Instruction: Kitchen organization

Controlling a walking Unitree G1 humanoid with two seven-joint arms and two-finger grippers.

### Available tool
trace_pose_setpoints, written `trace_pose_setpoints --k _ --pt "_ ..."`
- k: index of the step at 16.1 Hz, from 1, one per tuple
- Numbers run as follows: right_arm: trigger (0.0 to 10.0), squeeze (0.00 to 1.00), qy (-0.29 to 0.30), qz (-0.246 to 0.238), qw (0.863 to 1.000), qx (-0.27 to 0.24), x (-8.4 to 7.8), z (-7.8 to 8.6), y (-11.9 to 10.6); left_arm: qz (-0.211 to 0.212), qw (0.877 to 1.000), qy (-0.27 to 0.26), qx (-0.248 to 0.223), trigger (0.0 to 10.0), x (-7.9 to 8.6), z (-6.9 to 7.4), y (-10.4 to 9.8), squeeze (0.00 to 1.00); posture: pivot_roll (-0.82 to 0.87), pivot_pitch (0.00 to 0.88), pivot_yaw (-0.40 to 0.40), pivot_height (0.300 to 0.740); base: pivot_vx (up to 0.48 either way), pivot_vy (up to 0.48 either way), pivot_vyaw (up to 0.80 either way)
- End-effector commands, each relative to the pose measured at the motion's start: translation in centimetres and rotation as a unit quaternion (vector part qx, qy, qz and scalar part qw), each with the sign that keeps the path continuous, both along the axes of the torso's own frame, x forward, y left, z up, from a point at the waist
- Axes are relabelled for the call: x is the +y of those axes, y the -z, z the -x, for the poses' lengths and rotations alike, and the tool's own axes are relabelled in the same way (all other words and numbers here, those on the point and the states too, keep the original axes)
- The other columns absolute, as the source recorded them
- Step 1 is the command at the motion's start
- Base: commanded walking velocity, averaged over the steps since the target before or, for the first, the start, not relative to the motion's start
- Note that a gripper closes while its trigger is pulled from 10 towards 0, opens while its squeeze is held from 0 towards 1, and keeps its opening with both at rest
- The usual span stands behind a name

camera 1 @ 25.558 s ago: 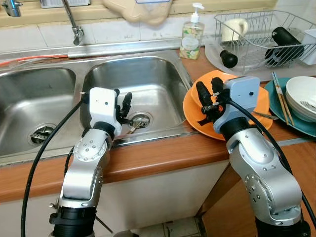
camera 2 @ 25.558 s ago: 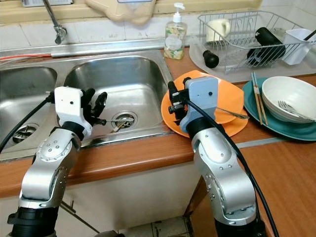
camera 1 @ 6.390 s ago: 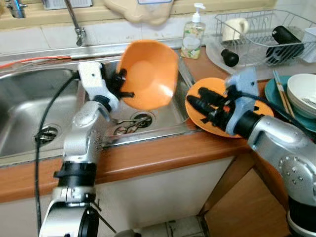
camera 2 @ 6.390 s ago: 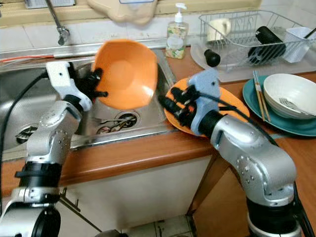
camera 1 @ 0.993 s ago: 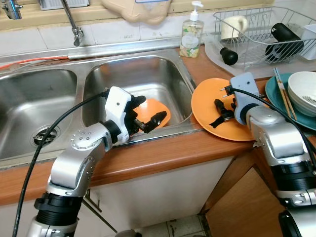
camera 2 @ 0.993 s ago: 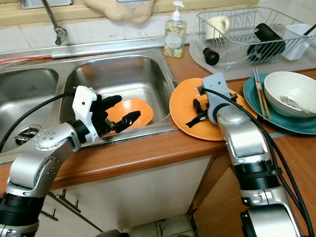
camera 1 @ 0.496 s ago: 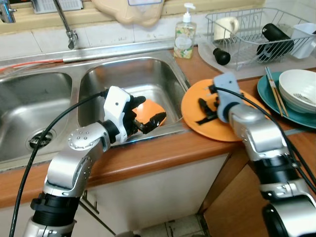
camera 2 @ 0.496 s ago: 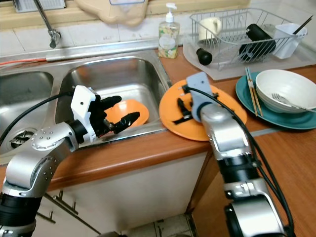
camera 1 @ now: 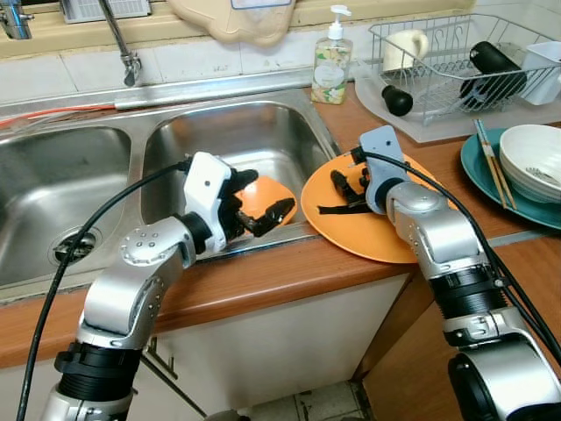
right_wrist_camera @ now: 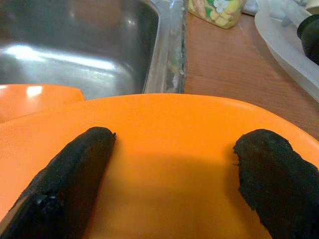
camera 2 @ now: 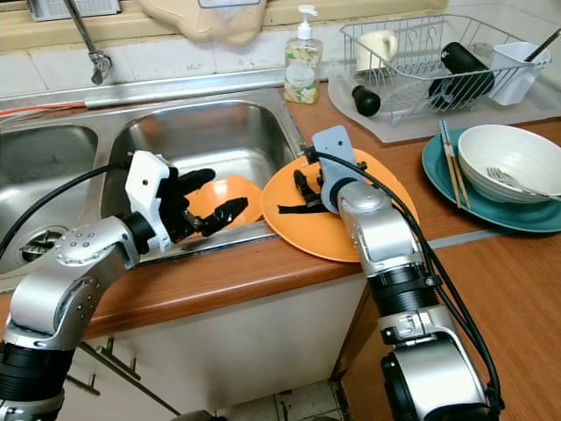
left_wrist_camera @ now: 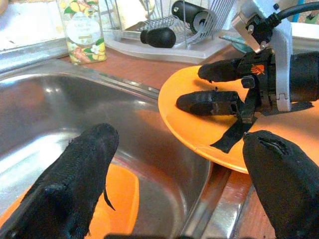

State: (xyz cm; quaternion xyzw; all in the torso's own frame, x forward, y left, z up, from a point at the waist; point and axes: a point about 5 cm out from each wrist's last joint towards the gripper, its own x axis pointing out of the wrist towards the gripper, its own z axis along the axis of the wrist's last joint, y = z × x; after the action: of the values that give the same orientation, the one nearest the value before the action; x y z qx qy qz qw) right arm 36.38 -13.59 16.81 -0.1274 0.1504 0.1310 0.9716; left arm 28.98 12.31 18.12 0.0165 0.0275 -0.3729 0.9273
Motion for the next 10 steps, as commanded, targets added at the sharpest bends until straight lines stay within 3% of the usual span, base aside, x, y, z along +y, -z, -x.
trace_pose_setpoints --k 1,4,8,10 --pt "10.0 0.0 0.017 0.007 1.0 0.019 -1.2 0.1 1.0 -0.002 1.0 -0.008 -0.003 10.0 0.2 -0.2 -0.1 0.0 -0.15 0.0 0.078 0.74 0.0 0.0 0.0" --pt "10.0 0.0 0.05 0.005 0.999 0.002 -2.7 -0.5 0.5 -0.001 1.0 -0.008 -0.004 10.0 0.1 -0.4 -0.1 0.0 -0.16 0.0 0.083 0.74 0.0 0.0 0.0" --pt "10.0 0.0 0.015 -0.123 0.991 -0.054 -3.1 -0.2 -3.2 0.001 1.0 -0.008 -0.006 10.0 0.0 -0.5 -0.2 0.0 -0.15 0.0 0.079 0.74 0.0 0.0 0.0" --pt "10.0 0.0 0.02 -0.155 0.986 -0.057 -4.2 0.6 -4.1 0.006 1.0 -0.006 -0.002 10.0 -0.1 -0.5 -0.2 0.0 -0.16 0.0 0.078 0.74 0.0 0.0 0.0"
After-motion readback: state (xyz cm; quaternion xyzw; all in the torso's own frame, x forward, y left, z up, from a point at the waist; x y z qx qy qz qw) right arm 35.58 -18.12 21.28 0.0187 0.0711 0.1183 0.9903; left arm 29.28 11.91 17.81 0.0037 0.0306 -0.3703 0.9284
